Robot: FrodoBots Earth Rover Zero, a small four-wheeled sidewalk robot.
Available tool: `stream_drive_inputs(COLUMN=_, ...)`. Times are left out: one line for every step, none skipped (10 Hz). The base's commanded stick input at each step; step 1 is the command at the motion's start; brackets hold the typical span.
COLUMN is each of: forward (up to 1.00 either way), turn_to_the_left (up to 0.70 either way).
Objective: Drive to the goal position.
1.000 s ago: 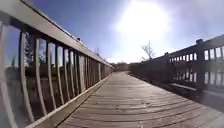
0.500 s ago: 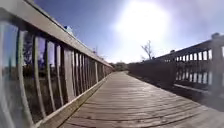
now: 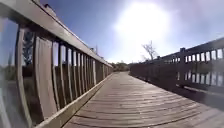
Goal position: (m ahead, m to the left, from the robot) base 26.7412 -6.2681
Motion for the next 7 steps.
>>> stream_drive_inputs(forward=1.00, turn_to_the_left=-0.03)
stream_drive_inputs(forward=1.00, turn_to_the_left=-0.04)
stream_drive_inputs(forward=1.00, turn_to_the_left=-0.05)
stream_drive_inputs(forward=1.00, turn_to_the_left=-0.06)
stream_drive_inputs(forward=1.00, turn_to_the_left=-0.07)
stream_drive_inputs(forward=1.00, turn_to_the_left=-0.06)
stream_drive_inputs(forward=1.00, turn_to_the_left=-0.06)
